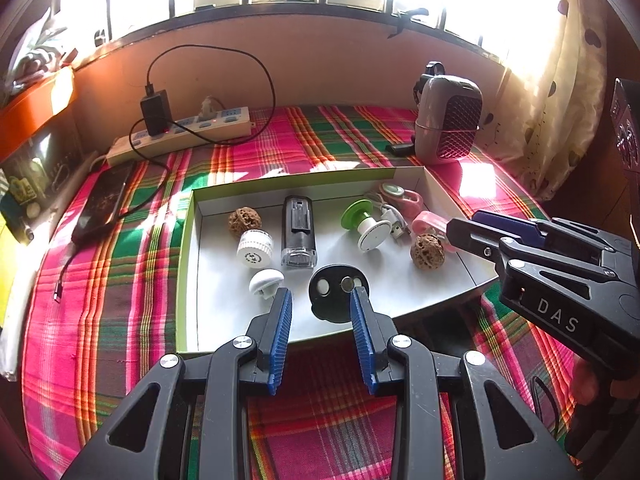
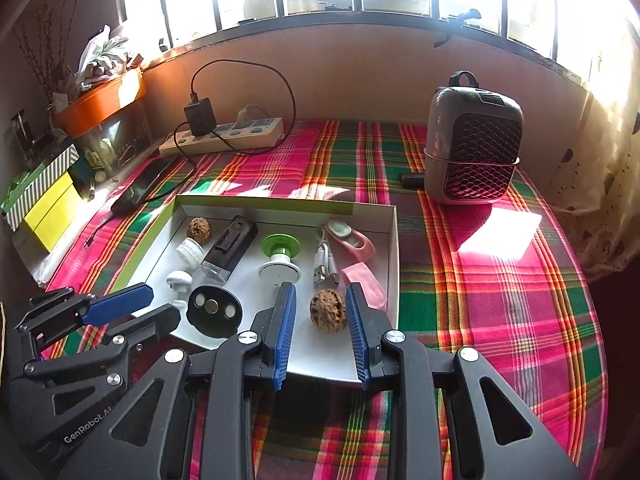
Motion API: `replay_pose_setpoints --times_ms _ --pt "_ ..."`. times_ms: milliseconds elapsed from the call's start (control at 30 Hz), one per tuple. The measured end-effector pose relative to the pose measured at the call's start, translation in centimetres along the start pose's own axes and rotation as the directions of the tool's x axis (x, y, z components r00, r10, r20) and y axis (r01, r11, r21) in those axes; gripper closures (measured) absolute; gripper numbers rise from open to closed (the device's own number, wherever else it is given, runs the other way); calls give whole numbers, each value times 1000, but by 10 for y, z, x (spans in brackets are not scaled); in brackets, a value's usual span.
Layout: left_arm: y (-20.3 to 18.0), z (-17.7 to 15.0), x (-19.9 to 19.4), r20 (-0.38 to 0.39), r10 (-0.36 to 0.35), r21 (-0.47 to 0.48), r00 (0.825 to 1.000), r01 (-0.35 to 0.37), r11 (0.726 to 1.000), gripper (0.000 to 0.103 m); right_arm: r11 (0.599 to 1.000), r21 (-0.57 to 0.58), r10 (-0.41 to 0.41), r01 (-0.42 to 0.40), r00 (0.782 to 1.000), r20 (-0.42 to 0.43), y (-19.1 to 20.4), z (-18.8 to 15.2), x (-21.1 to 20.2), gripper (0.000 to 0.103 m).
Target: Organize objects
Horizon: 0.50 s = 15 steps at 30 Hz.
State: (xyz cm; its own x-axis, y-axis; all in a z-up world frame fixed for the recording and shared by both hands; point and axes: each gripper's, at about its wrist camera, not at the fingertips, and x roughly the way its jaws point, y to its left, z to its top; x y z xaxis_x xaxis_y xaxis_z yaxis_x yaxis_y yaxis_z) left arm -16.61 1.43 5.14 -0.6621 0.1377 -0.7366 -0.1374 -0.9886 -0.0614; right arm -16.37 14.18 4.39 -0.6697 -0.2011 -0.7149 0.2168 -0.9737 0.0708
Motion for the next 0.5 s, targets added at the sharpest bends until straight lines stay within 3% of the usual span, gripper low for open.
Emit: replay_pose_setpoints --times_ms 367,500 --pt "1 -17 -18 28 45 -20 999 -45 999 74 1000 -10 -24 24 1000 -3 8 -28 -12 76" --pt "2 -26 -20 35 101 -18 994 -101 995 74 999 -29 -39 39 999 -12 12 -39 -13 76"
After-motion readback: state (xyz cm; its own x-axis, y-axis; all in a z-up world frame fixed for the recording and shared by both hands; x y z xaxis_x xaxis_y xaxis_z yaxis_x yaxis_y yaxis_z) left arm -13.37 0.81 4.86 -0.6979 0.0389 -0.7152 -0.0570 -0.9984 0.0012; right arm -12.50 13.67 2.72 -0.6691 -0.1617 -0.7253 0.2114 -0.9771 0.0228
